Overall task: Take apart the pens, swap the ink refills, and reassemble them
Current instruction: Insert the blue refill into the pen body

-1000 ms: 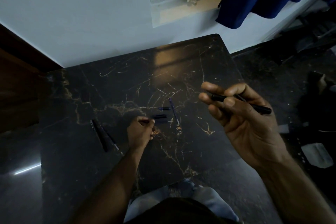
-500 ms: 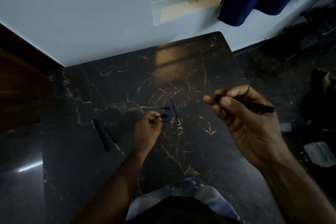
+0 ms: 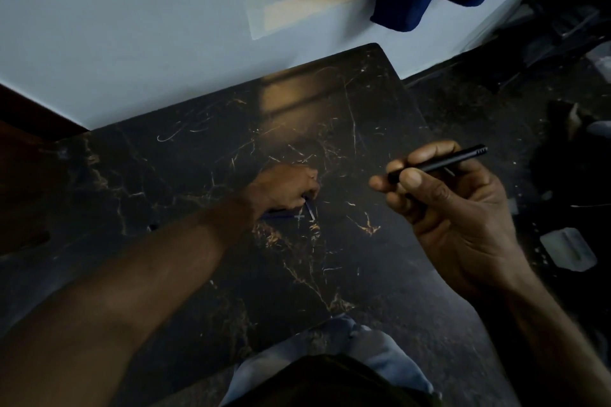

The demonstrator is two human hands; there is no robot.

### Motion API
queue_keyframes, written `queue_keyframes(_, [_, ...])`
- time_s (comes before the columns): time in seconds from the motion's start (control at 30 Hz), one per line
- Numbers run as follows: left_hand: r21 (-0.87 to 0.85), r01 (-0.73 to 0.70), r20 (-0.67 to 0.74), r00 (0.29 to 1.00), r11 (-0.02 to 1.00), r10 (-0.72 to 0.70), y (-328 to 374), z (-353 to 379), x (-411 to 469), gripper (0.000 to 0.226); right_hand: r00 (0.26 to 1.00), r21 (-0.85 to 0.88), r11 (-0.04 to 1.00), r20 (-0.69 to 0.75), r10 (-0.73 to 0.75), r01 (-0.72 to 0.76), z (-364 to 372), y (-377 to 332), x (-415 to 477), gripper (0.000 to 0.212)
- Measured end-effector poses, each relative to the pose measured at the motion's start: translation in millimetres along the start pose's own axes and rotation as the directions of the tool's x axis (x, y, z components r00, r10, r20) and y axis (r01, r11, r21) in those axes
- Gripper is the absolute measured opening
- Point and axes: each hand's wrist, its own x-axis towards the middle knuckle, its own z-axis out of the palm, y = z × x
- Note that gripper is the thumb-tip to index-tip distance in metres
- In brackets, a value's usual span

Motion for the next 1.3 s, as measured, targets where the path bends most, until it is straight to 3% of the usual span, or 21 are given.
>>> queue_keyframes(0.37, [0.237,-0.268,0.145,0.96,0.934,0.239,4.0,-3.3,26.7,0.007,0.998,-0.007,0.999,-0.052,-0.041,0.041,-12.1,-5.1,-13.1,0.02])
queue_keyframes(0.7, [0.366,-0.346,0.271,0.928,0.864,0.256,4.1,-11.4,40.7,0.018,0.993,-0.066,0.995,-0.08,-0.082,0.076,-20.0,-14.7,-28.8,0.027])
queue_keyframes(0.77, [0.336,-0.31,0.188,0.947,0.889,0.259,6.9,-22.7,41.4,0.019,0.991,-0.096,0.991,-0.087,-0.099,0.091,-22.2,-14.6,-31.9,0.028])
queue_keyframes(0.87, [0.114,-0.178,-0.162,0.967,0.977,0.195,19.2,-58.4,32.6,0.017,0.979,-0.137,0.98,-0.127,-0.159,0.141,-27.2,-12.8,-36.1,0.024])
queue_keyframes(0.93, [-0.11,-0.155,-0.422,0.902,0.982,0.095,36.3,-89.2,15.1,0.014,0.967,-0.135,0.974,-0.153,-0.202,0.182,-30.1,-10.8,-36.7,0.018])
queue_keyframes(1.0, [-0.292,-0.229,-0.581,0.813,0.929,0.017,59.1,-120.4,-11.1,0.012,0.958,-0.112,0.973,-0.18,-0.221,0.203,-29.9,-7.7,-34.1,0.019])
queue_keyframes(1.13, [-0.459,-0.364,-0.715,0.693,0.811,-0.093,97.6,-168.6,-65.7,0.009,0.951,-0.007,0.972,-0.205,-0.232,0.236,-17.2,-3.4,-20.5,0.021])
queue_keyframes(1.3, [-0.482,-0.364,-0.743,0.652,0.797,-0.152,107.0,-191.5,-94.1,0.011,0.954,0.037,0.965,-0.163,-0.251,0.26,3.5,-7.5,-4.4,0.022])
